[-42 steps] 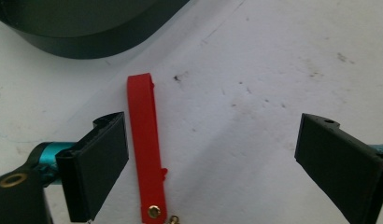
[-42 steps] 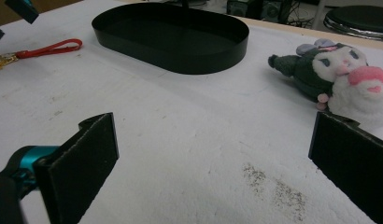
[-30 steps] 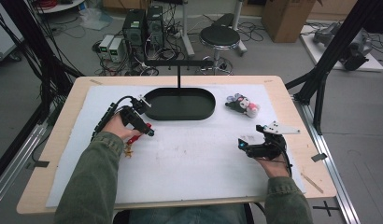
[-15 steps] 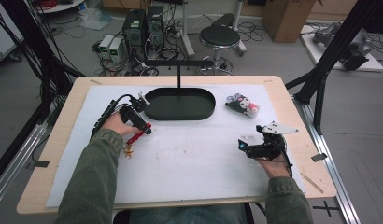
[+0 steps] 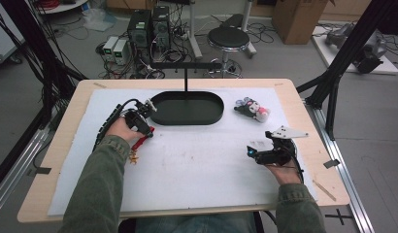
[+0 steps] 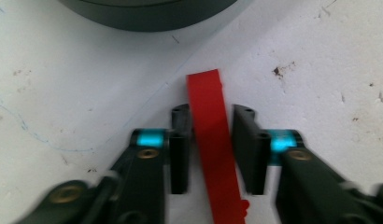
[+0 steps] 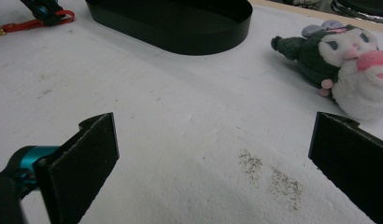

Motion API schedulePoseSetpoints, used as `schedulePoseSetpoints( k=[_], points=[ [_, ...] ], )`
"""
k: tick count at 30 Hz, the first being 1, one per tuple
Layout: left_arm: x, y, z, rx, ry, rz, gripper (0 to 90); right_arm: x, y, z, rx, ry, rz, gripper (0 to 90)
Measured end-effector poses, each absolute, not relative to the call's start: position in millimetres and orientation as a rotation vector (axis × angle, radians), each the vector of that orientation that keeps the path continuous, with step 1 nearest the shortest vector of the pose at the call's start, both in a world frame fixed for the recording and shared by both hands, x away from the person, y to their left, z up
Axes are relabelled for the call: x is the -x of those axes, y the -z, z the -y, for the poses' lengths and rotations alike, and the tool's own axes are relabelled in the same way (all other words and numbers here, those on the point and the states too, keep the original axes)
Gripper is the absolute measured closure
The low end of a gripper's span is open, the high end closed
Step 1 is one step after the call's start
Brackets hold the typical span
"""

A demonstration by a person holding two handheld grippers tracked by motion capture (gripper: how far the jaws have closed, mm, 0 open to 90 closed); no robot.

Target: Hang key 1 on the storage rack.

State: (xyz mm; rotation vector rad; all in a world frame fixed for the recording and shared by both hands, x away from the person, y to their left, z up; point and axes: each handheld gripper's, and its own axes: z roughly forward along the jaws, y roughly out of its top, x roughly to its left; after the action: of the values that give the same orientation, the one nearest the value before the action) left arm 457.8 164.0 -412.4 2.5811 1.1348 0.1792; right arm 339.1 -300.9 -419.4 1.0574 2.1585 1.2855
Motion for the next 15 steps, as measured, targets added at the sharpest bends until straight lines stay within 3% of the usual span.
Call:
schedulePoseSetpoints(
  k=[15],
  points=[
    [-451.6, 393.3, -175.7, -2.519, -0.199, -1.163, 74.9, -335.8, 418.7, 299.7, -1.052, -1.272, -2.168, 0.7]
  ],
)
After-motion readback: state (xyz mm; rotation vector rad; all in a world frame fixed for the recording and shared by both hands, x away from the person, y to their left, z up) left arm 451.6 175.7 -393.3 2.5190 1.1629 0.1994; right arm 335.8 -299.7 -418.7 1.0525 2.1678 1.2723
